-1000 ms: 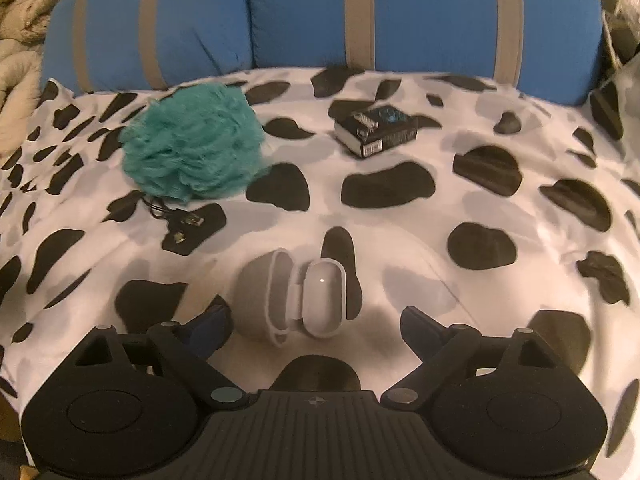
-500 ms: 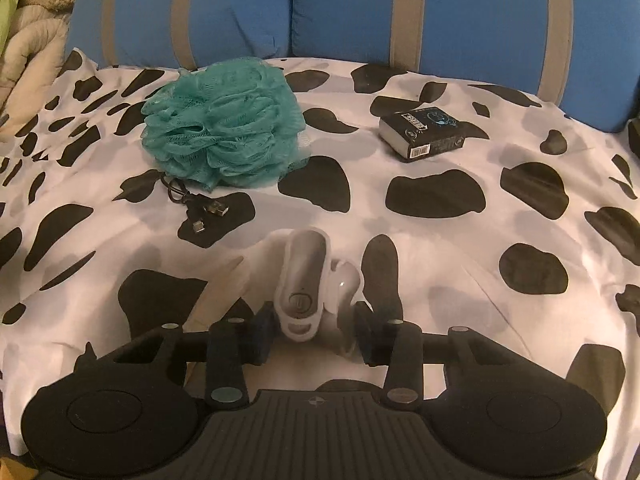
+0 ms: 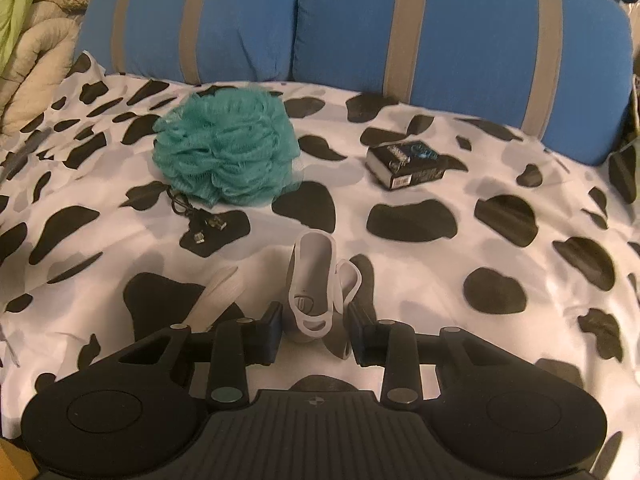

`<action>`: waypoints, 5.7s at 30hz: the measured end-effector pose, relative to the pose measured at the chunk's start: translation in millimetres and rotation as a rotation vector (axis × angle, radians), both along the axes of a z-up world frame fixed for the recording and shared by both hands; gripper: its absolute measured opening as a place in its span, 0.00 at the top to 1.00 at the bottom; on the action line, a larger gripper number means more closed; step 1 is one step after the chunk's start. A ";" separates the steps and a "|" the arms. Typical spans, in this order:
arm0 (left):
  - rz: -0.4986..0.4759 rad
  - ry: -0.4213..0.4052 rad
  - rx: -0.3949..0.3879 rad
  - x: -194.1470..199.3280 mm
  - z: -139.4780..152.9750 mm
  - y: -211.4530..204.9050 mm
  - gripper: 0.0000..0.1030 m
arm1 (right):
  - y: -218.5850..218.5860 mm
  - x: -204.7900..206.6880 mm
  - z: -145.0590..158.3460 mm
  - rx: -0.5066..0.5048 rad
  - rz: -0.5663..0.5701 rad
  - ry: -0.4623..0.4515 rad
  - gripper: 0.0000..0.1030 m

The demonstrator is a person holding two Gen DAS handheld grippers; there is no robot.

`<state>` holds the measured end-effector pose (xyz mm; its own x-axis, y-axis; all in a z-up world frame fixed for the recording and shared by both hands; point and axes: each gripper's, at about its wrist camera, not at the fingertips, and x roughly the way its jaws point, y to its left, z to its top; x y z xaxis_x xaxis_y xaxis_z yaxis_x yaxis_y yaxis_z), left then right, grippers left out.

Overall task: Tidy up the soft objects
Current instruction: 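Lift the earbud case with the right gripper while the left holds the grey cord, then carry the cord and earbud case over the cardboard box and open both grippers, then withdraw both grippers from the box back over the sheet, then move the left gripper down to the white strap on the sheet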

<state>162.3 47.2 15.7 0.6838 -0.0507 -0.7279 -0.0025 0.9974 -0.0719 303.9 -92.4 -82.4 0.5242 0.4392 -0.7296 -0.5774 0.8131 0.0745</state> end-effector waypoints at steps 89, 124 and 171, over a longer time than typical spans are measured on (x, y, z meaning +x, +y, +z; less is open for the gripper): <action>0.089 0.254 0.021 -97.2 -39.7 -34.6 0.40 | -58.8 -201.4 42.0 0.032 0.140 0.333 0.04; 0.080 0.035 0.045 -50.0 -26.9 -40.0 0.40 | -79.7 -171.3 67.9 0.058 -0.089 0.113 0.00; -0.025 0.148 -0.058 74.2 -100.5 -28.7 0.68 | -94.1 -68.8 79.9 -0.002 -0.097 -0.014 0.00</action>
